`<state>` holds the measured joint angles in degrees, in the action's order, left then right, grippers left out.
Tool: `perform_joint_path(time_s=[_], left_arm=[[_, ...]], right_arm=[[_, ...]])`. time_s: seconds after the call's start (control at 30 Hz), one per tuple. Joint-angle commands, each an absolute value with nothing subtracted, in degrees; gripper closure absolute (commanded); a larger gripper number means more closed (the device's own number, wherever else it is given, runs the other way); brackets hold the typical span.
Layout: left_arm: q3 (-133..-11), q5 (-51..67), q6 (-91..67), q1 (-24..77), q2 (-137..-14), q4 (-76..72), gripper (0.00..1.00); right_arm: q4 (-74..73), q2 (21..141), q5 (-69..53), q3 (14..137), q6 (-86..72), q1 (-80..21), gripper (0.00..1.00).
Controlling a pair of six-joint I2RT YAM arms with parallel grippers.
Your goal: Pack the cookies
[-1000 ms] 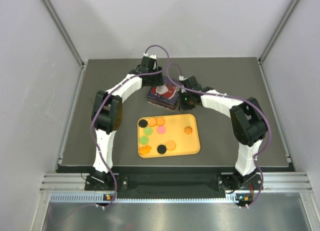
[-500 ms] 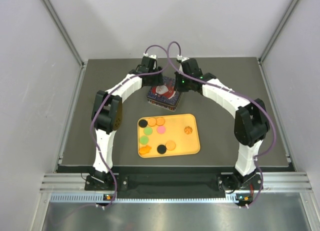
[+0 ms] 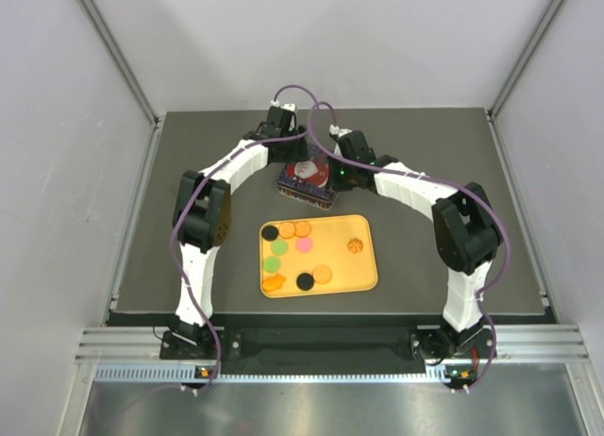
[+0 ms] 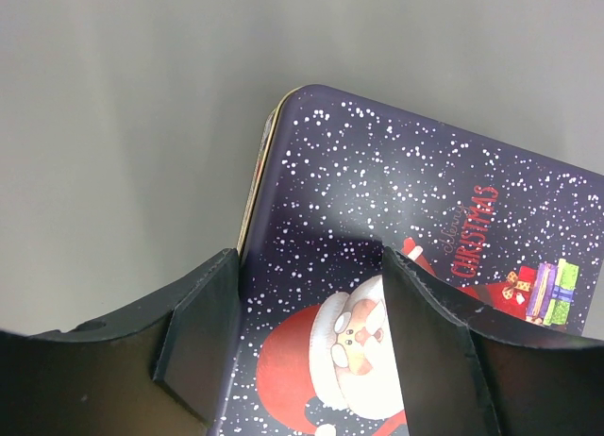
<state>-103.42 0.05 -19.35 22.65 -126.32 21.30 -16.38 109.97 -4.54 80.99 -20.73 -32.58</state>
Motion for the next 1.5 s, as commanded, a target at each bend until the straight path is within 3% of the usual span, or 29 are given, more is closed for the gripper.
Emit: perform_joint_path(time_s=[0.0,0.57,0.87,1.23,1.47], left_arm=[[-101.5,-1.5,-17.1,22.9,-131.0,31.6,0.34],[-102.0,-1.4,-16.8,22.5,-130.3,32.0,0.33],[-103.3,-0.7,-16.2,22.2,-129.4,32.5,0.3],[-104.6,-0.3,-16.4,22.1,-129.3,32.8,0.3],[-104.9,-0.3,-16.8,22.1,-129.0,33.1,0.3]], right_arm=[[-18.0,110.1,-3.1,79.4,-20.3,-33.3,1.0],[-21.5,107.1,-4.5,86.4,-19.4,-31.4,0.98],[-21.8,106.4,-5.4,86.9,-19.6,-29.8,0.8],[-21.5,105.6,-5.9,88.0,-18.9,-31.5,0.82],[-17.1,111.6,-5.9,78.5,-20.4,-32.3,0.88]])
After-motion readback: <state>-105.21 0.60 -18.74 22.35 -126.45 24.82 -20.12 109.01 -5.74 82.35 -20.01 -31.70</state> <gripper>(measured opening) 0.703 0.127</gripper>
